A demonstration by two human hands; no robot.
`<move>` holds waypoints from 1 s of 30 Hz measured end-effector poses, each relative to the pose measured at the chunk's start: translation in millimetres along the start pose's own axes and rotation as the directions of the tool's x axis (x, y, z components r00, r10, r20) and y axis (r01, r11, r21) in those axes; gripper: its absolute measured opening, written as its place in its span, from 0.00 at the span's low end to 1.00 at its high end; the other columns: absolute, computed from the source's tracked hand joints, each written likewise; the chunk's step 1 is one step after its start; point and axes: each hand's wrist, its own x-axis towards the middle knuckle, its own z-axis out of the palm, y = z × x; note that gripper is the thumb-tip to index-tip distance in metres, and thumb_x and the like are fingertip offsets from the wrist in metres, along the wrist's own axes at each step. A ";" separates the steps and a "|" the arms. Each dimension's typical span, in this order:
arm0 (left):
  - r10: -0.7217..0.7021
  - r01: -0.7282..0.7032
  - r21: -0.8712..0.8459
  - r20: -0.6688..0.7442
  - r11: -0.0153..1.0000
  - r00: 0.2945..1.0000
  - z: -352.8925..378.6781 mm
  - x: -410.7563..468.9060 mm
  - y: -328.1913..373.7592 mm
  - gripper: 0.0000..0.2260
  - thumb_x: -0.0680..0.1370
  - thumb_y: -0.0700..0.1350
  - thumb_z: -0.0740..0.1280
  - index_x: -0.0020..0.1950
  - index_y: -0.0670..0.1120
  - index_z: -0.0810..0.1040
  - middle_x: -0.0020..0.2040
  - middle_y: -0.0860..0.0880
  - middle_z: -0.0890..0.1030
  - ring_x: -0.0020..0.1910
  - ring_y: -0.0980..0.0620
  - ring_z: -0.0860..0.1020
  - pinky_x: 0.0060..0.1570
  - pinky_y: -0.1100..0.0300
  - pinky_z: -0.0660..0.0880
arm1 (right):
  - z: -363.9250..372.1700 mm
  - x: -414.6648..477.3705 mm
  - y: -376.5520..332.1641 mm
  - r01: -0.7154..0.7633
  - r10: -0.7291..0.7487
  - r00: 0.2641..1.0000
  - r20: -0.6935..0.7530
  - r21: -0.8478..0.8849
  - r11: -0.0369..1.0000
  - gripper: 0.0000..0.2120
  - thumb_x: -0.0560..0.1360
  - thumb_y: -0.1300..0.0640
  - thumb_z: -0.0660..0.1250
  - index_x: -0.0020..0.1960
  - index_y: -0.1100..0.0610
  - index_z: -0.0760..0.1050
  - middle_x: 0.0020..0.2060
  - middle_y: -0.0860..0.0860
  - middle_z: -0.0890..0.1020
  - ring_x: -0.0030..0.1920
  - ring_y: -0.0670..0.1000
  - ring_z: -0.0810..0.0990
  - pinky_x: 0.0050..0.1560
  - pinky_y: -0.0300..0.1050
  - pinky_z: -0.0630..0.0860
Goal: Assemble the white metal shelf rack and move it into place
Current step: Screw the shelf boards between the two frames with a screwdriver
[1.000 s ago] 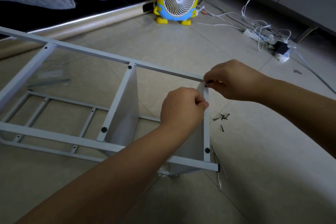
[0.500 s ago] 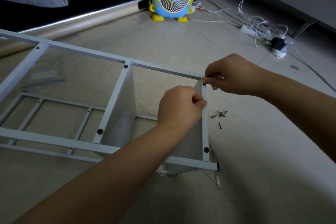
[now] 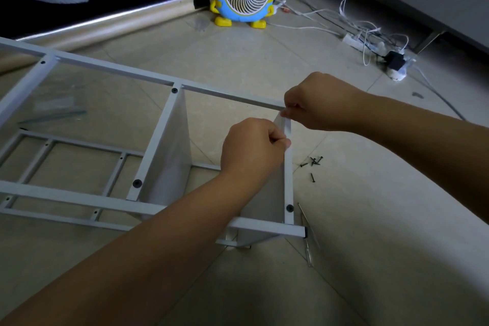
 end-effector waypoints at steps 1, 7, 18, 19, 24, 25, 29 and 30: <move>-0.003 0.003 -0.003 -0.001 1.000 1.000 -0.4 0.0 -0.2 0.07 0.76 0.45 0.68 0.46 0.43 0.83 0.43 0.48 0.83 0.40 0.54 0.78 0.47 0.62 0.75 | 1.0 -0.8 0.5 -0.023 0.023 1.000 0.000 0.026 0.999 0.16 0.80 0.52 0.57 0.41 0.62 0.74 0.27 0.50 0.69 0.29 0.48 0.65 0.32 0.42 0.62; -0.021 0.021 -0.020 0.009 1.000 1.000 -3.3 -1.1 0.0 0.07 0.75 0.45 0.68 0.46 0.44 0.83 0.43 0.49 0.83 0.40 0.54 0.78 0.47 0.62 0.75 | 6.0 -8.9 5.8 0.043 -0.034 0.998 -0.051 0.177 0.983 0.12 0.78 0.56 0.60 0.49 0.65 0.77 0.41 0.60 0.82 0.43 0.58 0.78 0.45 0.46 0.70; -0.035 0.037 -0.074 0.027 0.997 0.999 -6.0 -0.8 -2.5 0.07 0.74 0.43 0.70 0.49 0.43 0.83 0.44 0.47 0.83 0.43 0.53 0.80 0.49 0.61 0.75 | -3.7 3.1 1.4 0.133 -0.133 0.991 0.015 0.007 0.991 0.11 0.79 0.59 0.57 0.56 0.60 0.76 0.49 0.56 0.80 0.48 0.55 0.74 0.49 0.47 0.71; -0.040 0.042 -0.080 0.034 0.996 0.999 -6.1 0.1 -2.7 0.07 0.74 0.43 0.70 0.49 0.43 0.83 0.43 0.48 0.83 0.42 0.53 0.80 0.49 0.61 0.75 | -3.9 3.7 0.4 0.112 -0.112 0.994 0.017 0.021 0.993 0.11 0.79 0.59 0.57 0.55 0.60 0.76 0.49 0.56 0.80 0.45 0.53 0.72 0.47 0.45 0.70; -0.052 0.057 -0.120 0.046 0.991 0.998 -7.1 0.7 -1.5 0.07 0.73 0.42 0.70 0.48 0.41 0.83 0.43 0.45 0.83 0.43 0.50 0.80 0.51 0.57 0.76 | -2.4 5.3 -4.7 -0.007 0.007 0.998 0.055 0.009 1.000 0.14 0.80 0.55 0.55 0.53 0.61 0.75 0.32 0.49 0.69 0.40 0.51 0.67 0.41 0.43 0.65; -0.056 0.062 -0.132 0.048 0.989 0.997 -7.7 0.7 -0.9 0.07 0.73 0.41 0.70 0.48 0.40 0.83 0.44 0.45 0.83 0.43 0.49 0.80 0.51 0.56 0.77 | -2.1 5.7 -4.8 -0.037 0.036 0.997 0.073 0.013 0.999 0.14 0.80 0.54 0.55 0.52 0.62 0.75 0.30 0.48 0.66 0.39 0.51 0.68 0.40 0.43 0.65; -0.047 0.053 -0.133 0.051 0.990 0.998 -8.4 -0.1 0.1 0.06 0.74 0.41 0.70 0.47 0.40 0.83 0.42 0.44 0.83 0.43 0.48 0.80 0.51 0.54 0.77 | 2.1 11.2 -8.1 -0.134 0.125 0.986 0.113 0.072 0.988 0.18 0.81 0.52 0.53 0.37 0.61 0.69 0.29 0.50 0.66 0.37 0.53 0.69 0.41 0.44 0.66; -0.043 0.049 -0.130 0.048 0.990 0.998 -8.2 -0.3 0.3 0.06 0.74 0.41 0.70 0.46 0.40 0.83 0.42 0.45 0.83 0.42 0.49 0.80 0.51 0.55 0.77 | 3.8 12.6 -9.7 -0.159 0.149 0.982 0.113 0.084 0.984 0.20 0.81 0.51 0.53 0.33 0.60 0.66 0.28 0.50 0.67 0.35 0.53 0.70 0.40 0.44 0.67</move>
